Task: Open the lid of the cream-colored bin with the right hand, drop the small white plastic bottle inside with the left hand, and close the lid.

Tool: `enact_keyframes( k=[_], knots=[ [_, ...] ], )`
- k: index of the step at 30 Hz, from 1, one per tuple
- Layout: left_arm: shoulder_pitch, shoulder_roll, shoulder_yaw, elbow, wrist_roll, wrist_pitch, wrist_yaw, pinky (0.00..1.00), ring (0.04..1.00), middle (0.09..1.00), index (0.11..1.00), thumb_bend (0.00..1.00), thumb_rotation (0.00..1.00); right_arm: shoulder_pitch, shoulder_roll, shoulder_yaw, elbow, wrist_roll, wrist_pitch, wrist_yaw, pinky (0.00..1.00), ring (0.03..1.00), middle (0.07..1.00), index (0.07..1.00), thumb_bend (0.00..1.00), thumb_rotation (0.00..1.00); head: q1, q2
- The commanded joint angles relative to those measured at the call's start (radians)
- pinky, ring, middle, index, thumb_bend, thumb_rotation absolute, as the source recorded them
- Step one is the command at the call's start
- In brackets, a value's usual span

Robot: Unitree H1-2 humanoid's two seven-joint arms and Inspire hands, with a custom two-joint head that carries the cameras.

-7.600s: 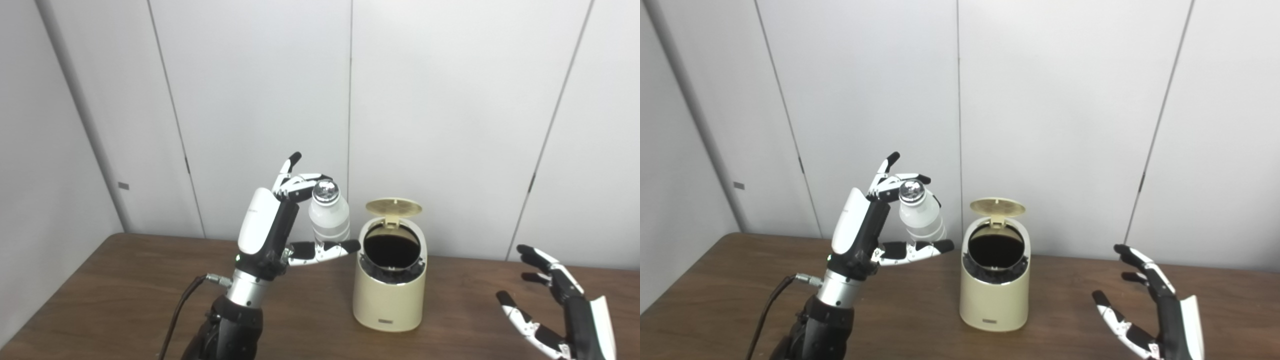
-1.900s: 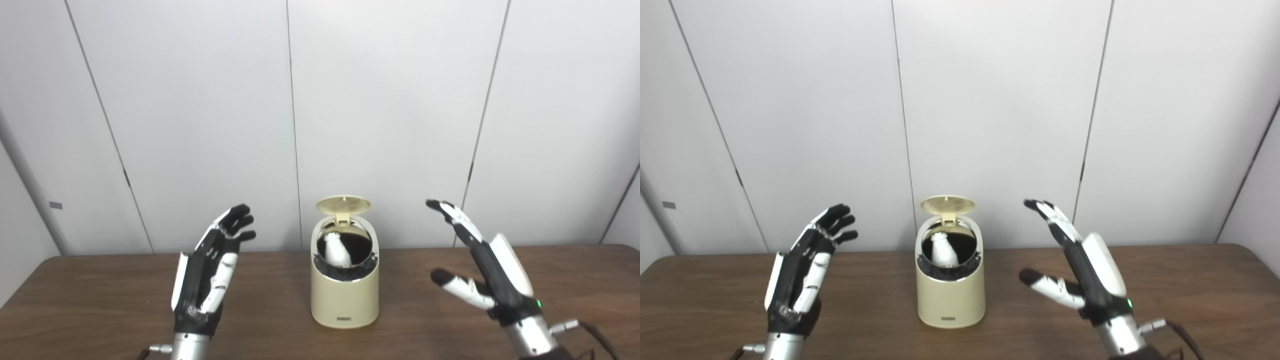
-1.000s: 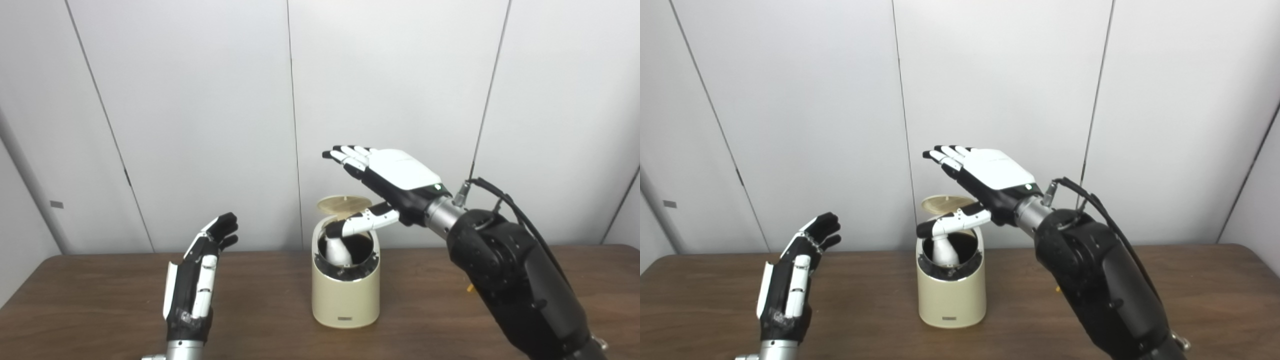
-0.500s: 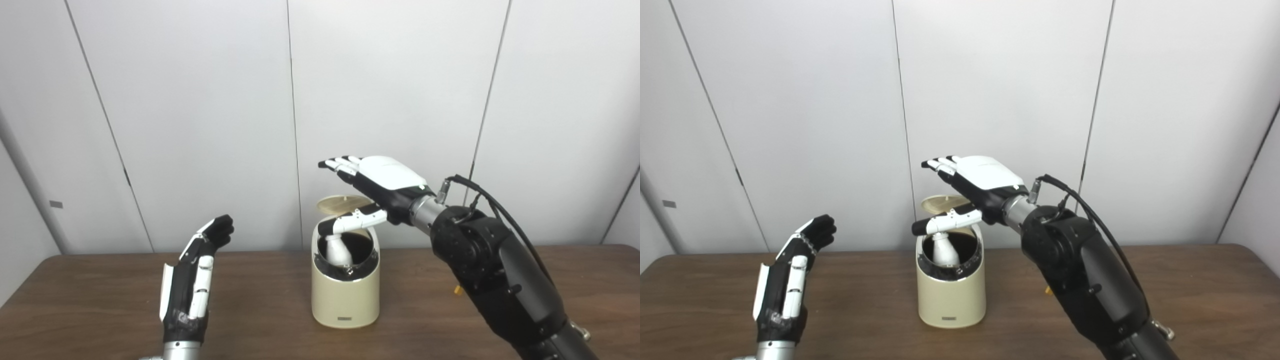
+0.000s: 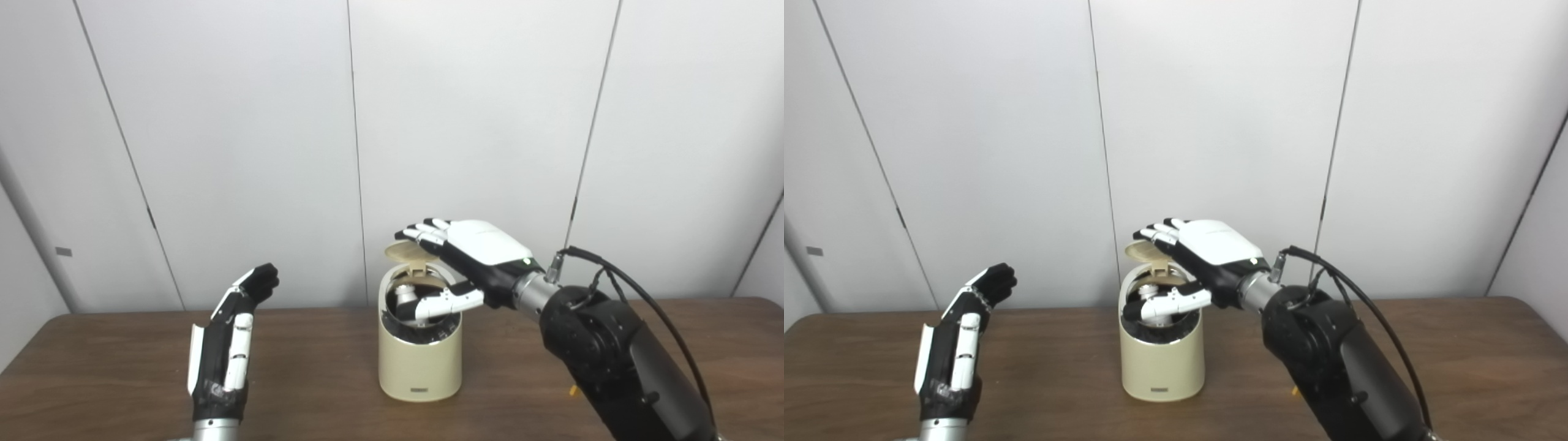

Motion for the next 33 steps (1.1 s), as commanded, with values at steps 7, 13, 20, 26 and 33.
enact_keyframes(
  k=[7,13,20,26,33],
  knots=[
    [-0.031,0.009,0.002,-0.019,0.002,-0.022,0.001,0.85,0.806,0.810,0.790,0.41,0.88,0.033,-0.001,-0.014,-0.043,0.007,-0.001,-0.018,1.00,1.000,0.933,0.907,0.94,0.97,-0.001,0.010],
    [-0.028,0.005,-0.001,-0.035,-0.008,-0.006,-0.003,0.85,0.804,0.806,0.785,0.39,0.88,0.067,-0.006,-0.018,-0.046,0.030,-0.005,-0.014,1.00,1.000,0.934,0.906,0.94,0.99,0.004,0.021],
    [-0.023,0.006,0.001,-0.058,-0.011,0.018,-0.005,0.85,0.805,0.810,0.791,0.41,0.90,0.105,-0.007,-0.020,-0.080,0.031,0.009,-0.007,1.00,1.000,0.933,0.906,0.95,1.00,0.004,0.037],
    [-0.016,0.003,0.003,-0.089,-0.017,0.044,-0.004,0.86,0.800,0.805,0.785,0.41,0.89,0.130,-0.006,-0.026,-0.095,0.036,0.018,-0.008,1.00,1.000,0.933,0.903,0.97,1.00,0.006,0.056],
    [-0.009,0.000,0.000,-0.125,-0.008,0.070,-0.003,0.87,0.796,0.801,0.782,0.42,0.89,0.156,-0.013,-0.024,-0.122,0.037,0.021,-0.004,1.00,1.000,0.928,0.904,0.96,1.00,0.011,0.085]
  ],
)
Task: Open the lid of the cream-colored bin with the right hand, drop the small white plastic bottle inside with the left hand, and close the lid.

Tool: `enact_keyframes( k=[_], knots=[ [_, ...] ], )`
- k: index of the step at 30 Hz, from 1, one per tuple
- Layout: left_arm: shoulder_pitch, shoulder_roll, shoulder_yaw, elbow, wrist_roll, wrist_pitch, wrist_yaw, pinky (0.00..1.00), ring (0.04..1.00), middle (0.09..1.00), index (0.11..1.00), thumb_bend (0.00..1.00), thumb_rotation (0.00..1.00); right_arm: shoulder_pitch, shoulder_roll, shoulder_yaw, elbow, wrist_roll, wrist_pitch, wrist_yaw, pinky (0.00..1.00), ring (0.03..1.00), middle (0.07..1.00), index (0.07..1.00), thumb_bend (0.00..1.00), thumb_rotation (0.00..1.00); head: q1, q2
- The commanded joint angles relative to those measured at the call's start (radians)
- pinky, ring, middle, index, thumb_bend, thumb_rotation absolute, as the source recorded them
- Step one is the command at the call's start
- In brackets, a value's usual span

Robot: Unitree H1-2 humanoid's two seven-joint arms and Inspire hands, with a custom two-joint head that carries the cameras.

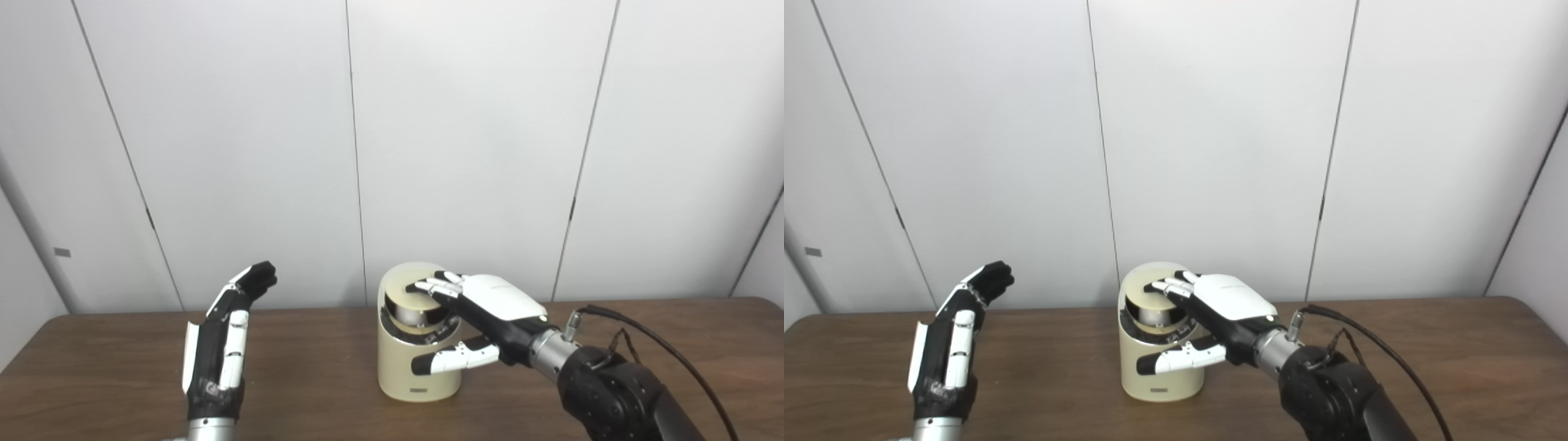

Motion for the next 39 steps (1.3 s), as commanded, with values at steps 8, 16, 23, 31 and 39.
enact_keyframes(
  k=[8,16,23,31,39],
  knots=[
    [-0.023,0.000,-0.004,-0.055,0.017,0.012,0.004,0.85,0.798,0.804,0.783,0.42,0.89,-0.001,-0.031,0.023,-0.077,-0.093,-0.008,0.025,1.00,0.999,0.911,0.900,0.93,0.96,0.000,0.015],
    [-0.019,-0.004,-0.008,-0.077,0.025,0.031,0.006,0.86,0.801,0.806,0.784,0.44,0.89,0.010,-0.055,0.096,-0.039,-0.279,-0.067,0.029,1.00,0.999,0.903,0.876,0.95,0.92,0.006,0.024],
    [-0.018,-0.005,-0.007,-0.095,0.022,0.053,0.007,0.87,0.800,0.805,0.781,0.46,0.88,0.018,-0.060,0.147,-0.005,-0.455,-0.134,0.035,1.00,0.998,0.915,0.870,0.94,0.92,0.009,0.031],
    [-0.017,-0.006,-0.007,-0.103,0.014,0.061,0.004,0.87,0.793,0.801,0.776,0.46,0.87,0.021,-0.048,0.168,0.033,-0.594,-0.192,0.040,1.00,0.989,0.911,0.859,0.95,0.92,0.006,0.031],
    [-0.020,-0.007,-0.008,-0.096,0.018,0.058,0.005,0.87,0.791,0.801,0.773,0.47,0.86,0.049,-0.025,0.109,0.007,-0.546,-0.185,-0.017,1.00,0.976,0.914,0.868,0.91,0.92,0.007,0.024]
  ],
)
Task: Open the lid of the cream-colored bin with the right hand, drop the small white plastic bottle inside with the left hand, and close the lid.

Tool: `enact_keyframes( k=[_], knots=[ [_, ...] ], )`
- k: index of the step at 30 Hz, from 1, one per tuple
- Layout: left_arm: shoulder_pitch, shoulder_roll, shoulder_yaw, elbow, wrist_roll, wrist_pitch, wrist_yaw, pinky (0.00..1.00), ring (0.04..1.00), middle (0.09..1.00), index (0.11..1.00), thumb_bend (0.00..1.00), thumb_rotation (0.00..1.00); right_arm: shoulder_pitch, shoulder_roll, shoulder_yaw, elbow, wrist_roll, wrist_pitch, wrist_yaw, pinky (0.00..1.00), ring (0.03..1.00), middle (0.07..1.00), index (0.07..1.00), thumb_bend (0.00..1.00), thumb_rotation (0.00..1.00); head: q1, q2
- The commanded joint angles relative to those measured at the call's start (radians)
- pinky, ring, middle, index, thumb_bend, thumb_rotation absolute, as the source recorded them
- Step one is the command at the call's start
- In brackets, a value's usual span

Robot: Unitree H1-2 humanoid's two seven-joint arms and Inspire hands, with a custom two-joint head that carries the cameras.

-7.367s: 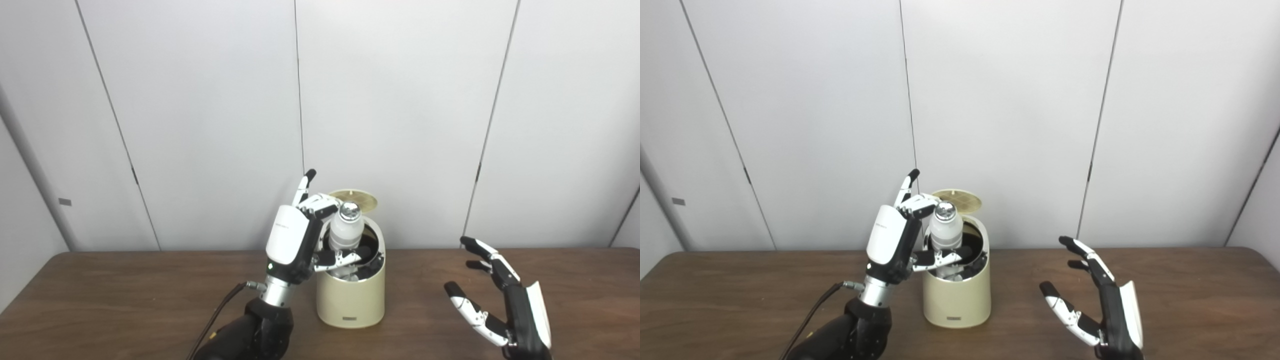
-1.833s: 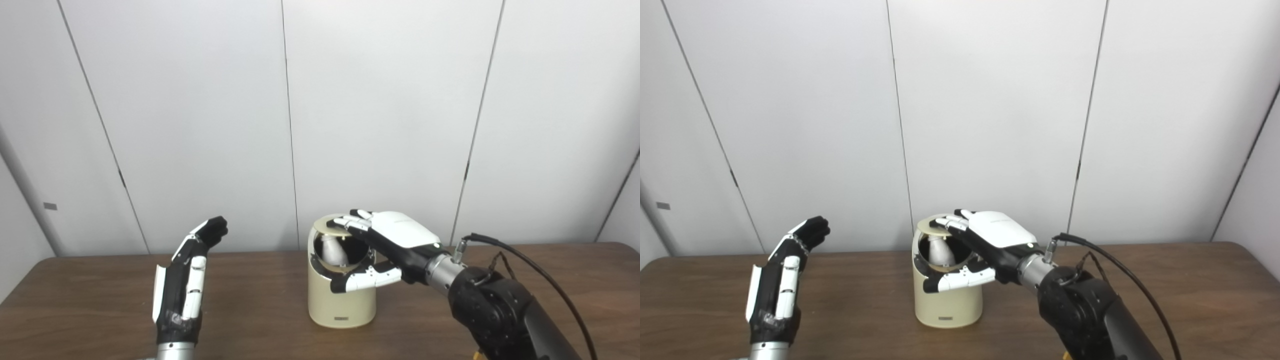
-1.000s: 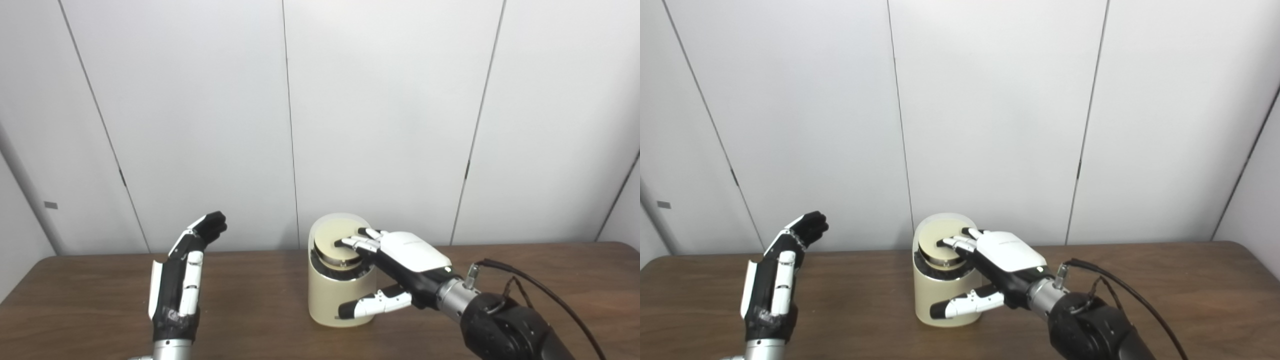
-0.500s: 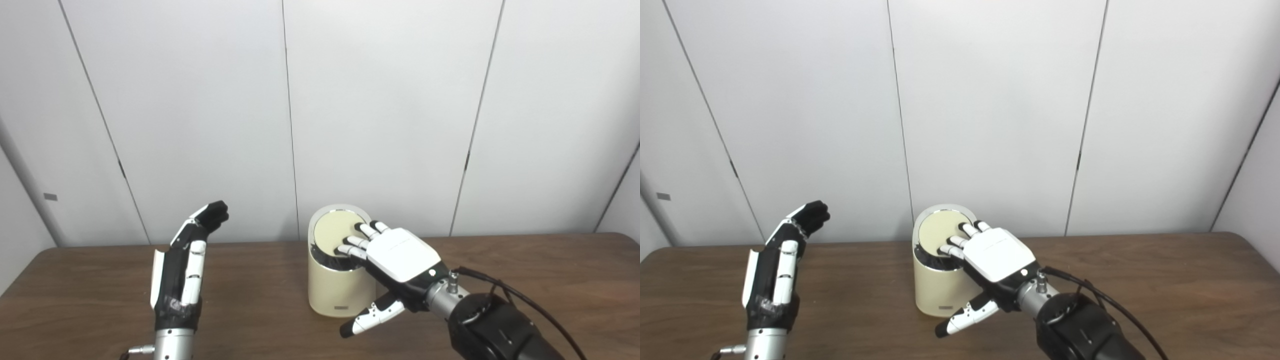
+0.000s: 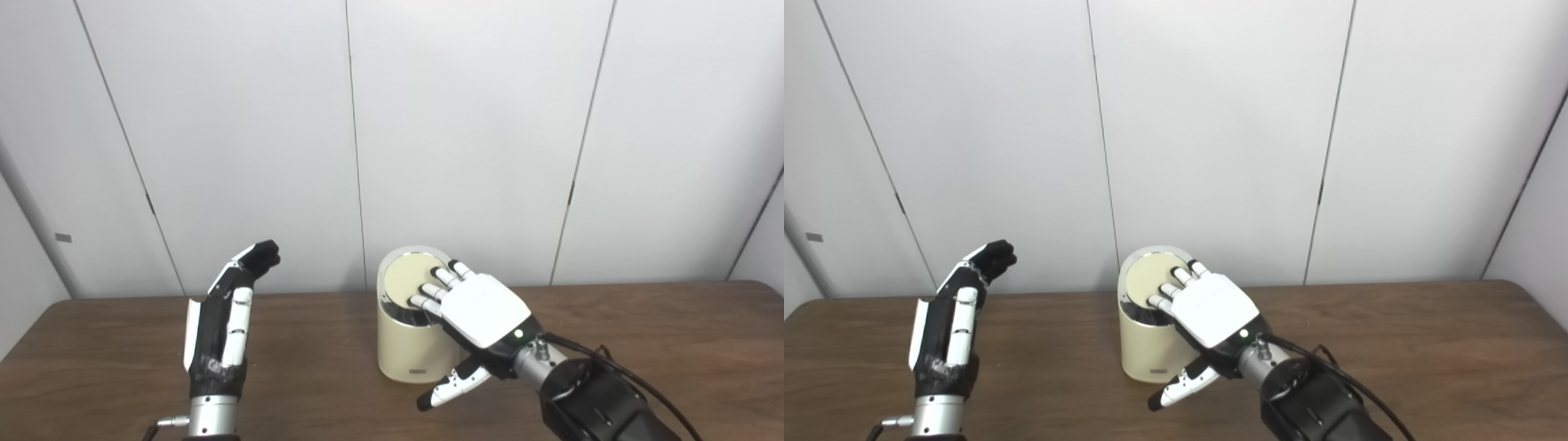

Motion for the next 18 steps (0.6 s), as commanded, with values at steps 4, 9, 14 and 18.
enact_keyframes(
  k=[4,9,14,18],
  knots=[
    [-0.027,0.001,-0.001,-0.028,0.004,-0.021,0.003,0.88,0.799,0.805,0.776,0.46,0.87,0.048,0.011,-0.081,-0.004,0.056,-0.005,-0.128,0.99,0.959,0.903,0.853,0.87,0.86,0.001,-0.001],
    [-0.030,0.005,0.001,-0.019,0.007,-0.023,0.003,0.87,0.802,0.803,0.774,0.47,0.88,0.077,0.068,-0.194,-0.032,0.266,-0.014,-0.224,1.00,0.998,0.965,0.932,0.78,0.88,-0.003,-0.010],
    [-0.031,0.005,0.001,-0.008,0.009,-0.032,0.004,0.86,0.796,0.801,0.774,0.46,0.86,0.085,0.115,-0.268,-0.021,0.412,-0.012,-0.265,1.00,1.000,0.996,0.967,0.73,0.92,0.000,-0.020],
    [-0.030,0.002,0.000,-0.005,0.007,-0.038,0.004,0.86,0.795,0.800,0.773,0.47,0.85,0.103,0.123,-0.293,0.001,0.468,-0.040,-0.327,1.00,1.000,1.000,0.997,0.73,0.93,0.002,-0.025]
  ],
)
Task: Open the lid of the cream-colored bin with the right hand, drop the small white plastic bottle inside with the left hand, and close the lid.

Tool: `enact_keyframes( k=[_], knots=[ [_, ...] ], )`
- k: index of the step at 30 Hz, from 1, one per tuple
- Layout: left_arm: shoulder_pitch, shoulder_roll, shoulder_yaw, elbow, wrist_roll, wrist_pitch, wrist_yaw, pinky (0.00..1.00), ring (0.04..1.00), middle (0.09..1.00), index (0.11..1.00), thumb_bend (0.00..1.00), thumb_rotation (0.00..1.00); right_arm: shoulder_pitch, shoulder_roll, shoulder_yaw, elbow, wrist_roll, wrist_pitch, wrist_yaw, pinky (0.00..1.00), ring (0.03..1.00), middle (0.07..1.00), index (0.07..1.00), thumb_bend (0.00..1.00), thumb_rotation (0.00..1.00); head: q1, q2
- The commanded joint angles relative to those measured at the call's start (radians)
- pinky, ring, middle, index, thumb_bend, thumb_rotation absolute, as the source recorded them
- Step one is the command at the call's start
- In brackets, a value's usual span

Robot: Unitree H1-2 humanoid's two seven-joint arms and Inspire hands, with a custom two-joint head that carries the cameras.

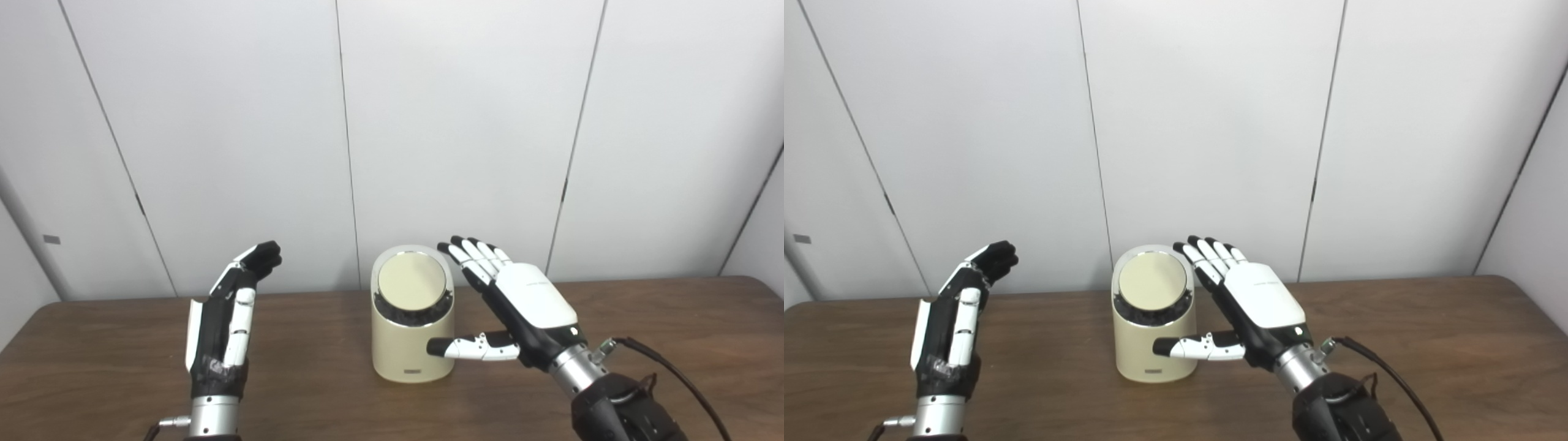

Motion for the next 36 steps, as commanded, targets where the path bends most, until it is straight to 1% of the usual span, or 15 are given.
enact_keyframes(
  k=[1,3,7,9,11,13,15,17,19,23,25,28,30,33,36],
  knots=[
    [-0.029,0.003,0.000,-0.010,0.005,-0.039,0.004,0.86,0.799,0.803,0.776,0.46,0.86,-0.012,0.003,-0.025,0.000,0.034,-0.042,-0.090,1.00,1.000,1.000,0.999,0.73,0.93,0.005,-0.006],
    [-0.029,0.003,-0.001,-0.010,0.006,-0.041,0.004,0.87,0.799,0.803,0.776,0.46,0.86,0.005,0.005,-0.037,0.020,0.051,-0.073,-0.152,1.00,1.000,1.000,1.000,0.73,0.93,0.005,-0.006],
    [-0.028,0.004,-0.001,-0.006,0.004,-0.045,0.002,0.87,0.797,0.802,0.776,0.46,0.87,0.048,0.006,-0.079,0.110,0.112,-0.194,-0.331,0.96,1.000,1.000,1.000,0.74,0.93,0.008,-0.013],
    [-0.028,0.004,0.000,-0.003,-0.010,-0.058,-0.003,0.86,0.801,0.803,0.776,0.45,0.86,0.068,0.007,-0.104,0.162,0.181,-0.267,-0.395,0.95,1.000,1.000,1.000,0.70,0.95,0.007,-0.015],
    [-0.028,0.004,-0.001,0.005,-0.025,-0.081,-0.010,0.84,0.816,0.811,0.782,0.40,0.82,0.085,0.011,-0.129,0.219,0.240,-0.350,-0.464,0.91,0.989,0.994,0.990,0.55,0.97,0.008,-0.018],
    [-0.027,0.007,-0.001,0.012,-0.028,-0.099,-0.013,0.82,0.827,0.820,0.790,0.36,0.79,0.097,0.023,-0.152,0.272,0.293,-0.421,-0.523,0.83,0.932,0.934,0.917,0.41,0.96,0.009,-0.021],
    [-0.024,0.009,0.000,0.014,-0.023,-0.105,-0.012,0.81,0.827,0.822,0.792,0.33,0.77,0.111,0.036,-0.174,0.306,0.354,-0.464,-0.549,0.80,0.899,0.898,0.874,0.34,0.93,0.009,-0.022],
    [-0.018,0.010,-0.003,0.015,-0.019,-0.109,-0.015,0.80,0.829,0.828,0.801,0.29,0.77,0.130,0.044,-0.189,0.328,0.445,-0.496,-0.545,0.76,0.862,0.864,0.840,0.28,0.84,0.012,-0.023],
    [-0.007,0.010,-0.007,0.016,-0.023,-0.112,-0.022,0.79,0.829,0.834,0.813,0.26,0.75,0.149,0.038,-0.181,0.338,0.539,-0.515,-0.534,0.75,0.857,0.860,0.822,0.27,0.71,0.021,-0.025],
    [0.024,0.006,-0.015,0.015,-0.029,-0.125,-0.033,0.77,0.823,0.836,0.817,0.24,0.69,0.177,0.013,-0.138,0.344,0.610,-0.519,-0.564,0.70,0.798,0.820,0.792,0.26,0.49,0.021,-0.029],
    [0.039,0.006,-0.016,0.018,-0.003,-0.142,-0.029,0.76,0.813,0.832,0.816,0.22,0.68,0.184,0.015,-0.134,0.354,0.648,-0.519,-0.564,0.70,0.787,0.809,0.787,0.26,0.44,0.019,-0.032],
    [0.065,0.003,-0.016,0.035,0.067,-0.197,0.002,0.75,0.806,0.824,0.809,0.19,0.69,0.178,0.026,-0.152,0.406,0.732,-0.519,-0.534,0.70,0.785,0.804,0.782,0.29,0.42,0.022,-0.033],
    [0.078,-0.001,-0.017,0.050,0.093,-0.213,0.037,0.73,0.795,0.805,0.780,0.20,0.64,0.167,0.035,-0.179,0.465,0.772,-0.519,-0.528,0.68,0.773,0.797,0.776,0.27,0.32,0.021,-0.031],
    [0.082,0.002,-0.023,0.071,0.108,-0.214,0.069,0.71,0.773,0.779,0.755,0.21,0.63,0.151,0.042,-0.213,0.522,0.830,-0.519,-0.499,0.70,0.779,0.798,0.782,0.24,0.10,0.011,-0.029],
    [0.075,0.012,-0.033,0.095,0.100,-0.214,0.080,0.71,0.773,0.782,0.756,0.21,0.65,0.142,0.052,-0.223,0.527,0.834,-0.519,-0.485,0.69,0.762,0.778,0.758,0.26,0.16,0.005,-0.025]
  ],
)
